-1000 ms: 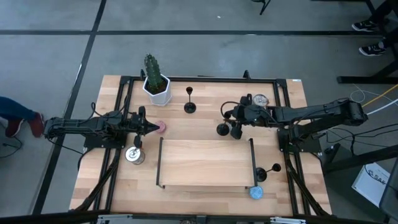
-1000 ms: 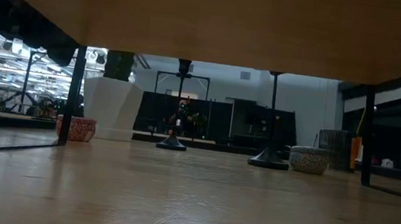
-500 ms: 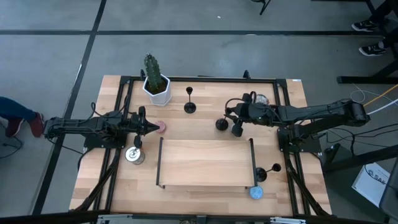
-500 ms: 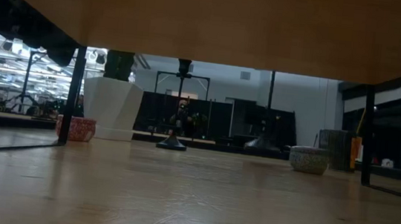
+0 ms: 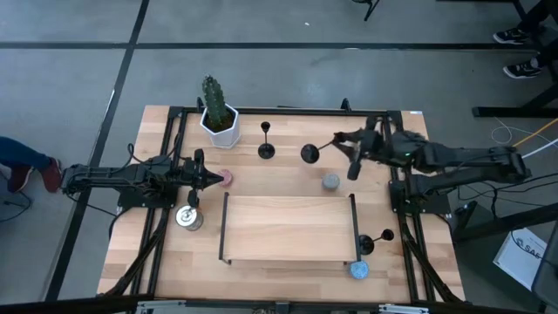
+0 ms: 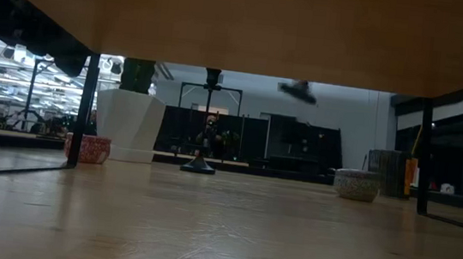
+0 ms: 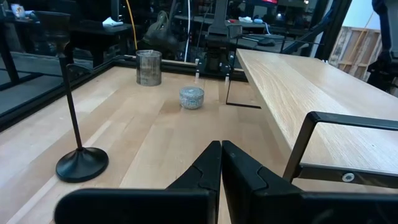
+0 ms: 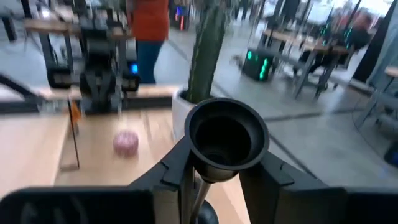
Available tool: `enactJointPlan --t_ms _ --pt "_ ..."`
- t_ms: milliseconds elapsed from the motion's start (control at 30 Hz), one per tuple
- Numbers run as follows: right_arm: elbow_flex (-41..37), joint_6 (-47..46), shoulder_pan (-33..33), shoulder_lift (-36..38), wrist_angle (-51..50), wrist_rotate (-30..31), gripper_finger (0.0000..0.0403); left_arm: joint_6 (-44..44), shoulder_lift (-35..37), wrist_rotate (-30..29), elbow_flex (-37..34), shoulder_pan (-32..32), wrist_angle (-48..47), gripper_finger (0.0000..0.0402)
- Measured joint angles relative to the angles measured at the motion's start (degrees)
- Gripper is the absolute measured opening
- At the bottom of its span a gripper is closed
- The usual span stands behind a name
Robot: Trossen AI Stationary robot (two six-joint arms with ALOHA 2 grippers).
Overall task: Pick & Place candle stick holders
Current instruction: Put the middle black candle holder on the shelf
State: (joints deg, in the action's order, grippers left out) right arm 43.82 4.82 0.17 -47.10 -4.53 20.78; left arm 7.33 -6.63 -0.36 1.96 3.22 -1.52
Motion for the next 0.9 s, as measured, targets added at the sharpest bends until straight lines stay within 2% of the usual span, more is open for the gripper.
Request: enactJointPlan --t_ms 533,900 --pt "7.8 -1.5 7.5 1.0 -4.4 -20.5 0.0101 0.0 0.0 0.0 0.0 0.0 0.0 0.0006" --pt "13.6 -6.0 15.0 -0.2 -14.3 -21.0 0.0101 0.0 0.0 0.0 0.0 0.0 0.0 0.0006"
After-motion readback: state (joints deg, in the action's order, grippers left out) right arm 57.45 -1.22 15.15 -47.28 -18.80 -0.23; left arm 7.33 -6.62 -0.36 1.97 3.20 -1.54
